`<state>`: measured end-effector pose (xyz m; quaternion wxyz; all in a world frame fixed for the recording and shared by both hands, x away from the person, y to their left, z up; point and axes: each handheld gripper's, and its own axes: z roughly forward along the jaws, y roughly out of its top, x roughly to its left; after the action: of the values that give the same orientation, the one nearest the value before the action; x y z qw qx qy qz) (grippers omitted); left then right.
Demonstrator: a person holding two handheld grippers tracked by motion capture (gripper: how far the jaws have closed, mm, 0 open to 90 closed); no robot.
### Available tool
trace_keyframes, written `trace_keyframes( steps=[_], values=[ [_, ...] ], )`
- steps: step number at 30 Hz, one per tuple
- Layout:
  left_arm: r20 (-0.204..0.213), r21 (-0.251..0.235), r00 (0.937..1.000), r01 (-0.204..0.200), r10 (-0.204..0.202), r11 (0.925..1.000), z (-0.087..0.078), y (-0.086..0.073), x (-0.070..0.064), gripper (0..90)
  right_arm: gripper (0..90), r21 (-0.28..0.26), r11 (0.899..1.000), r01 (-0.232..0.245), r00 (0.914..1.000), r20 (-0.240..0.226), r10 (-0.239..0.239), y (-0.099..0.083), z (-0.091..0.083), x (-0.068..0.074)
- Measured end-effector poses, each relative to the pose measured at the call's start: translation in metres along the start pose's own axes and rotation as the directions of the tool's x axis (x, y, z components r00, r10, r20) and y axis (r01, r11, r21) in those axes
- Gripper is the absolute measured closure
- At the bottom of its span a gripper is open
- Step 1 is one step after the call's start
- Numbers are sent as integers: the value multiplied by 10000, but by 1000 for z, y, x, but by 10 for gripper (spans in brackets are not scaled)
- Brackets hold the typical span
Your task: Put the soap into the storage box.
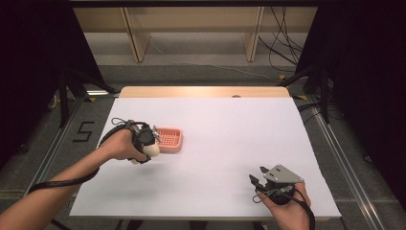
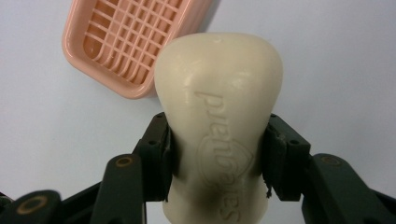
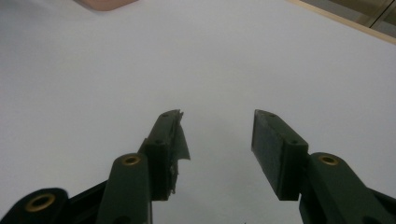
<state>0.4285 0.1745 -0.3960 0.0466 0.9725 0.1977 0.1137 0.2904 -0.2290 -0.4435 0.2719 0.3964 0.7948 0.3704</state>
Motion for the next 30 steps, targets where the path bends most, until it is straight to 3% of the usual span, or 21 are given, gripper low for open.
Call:
trace_keyframes(
  steps=[24, 30],
  values=[
    [-180, -115, 9997, -144, 141, 9998, 9, 12, 11, 497, 528, -45, 10000, -55, 10000, 71, 56, 0, -1, -1],
    [-226, -274, 9997, 39, -45, 9996, 11, 14, 18, 497, 529, -76, 9997, -231, 9996, 176, 232, -1, -2, 0]
  ],
)
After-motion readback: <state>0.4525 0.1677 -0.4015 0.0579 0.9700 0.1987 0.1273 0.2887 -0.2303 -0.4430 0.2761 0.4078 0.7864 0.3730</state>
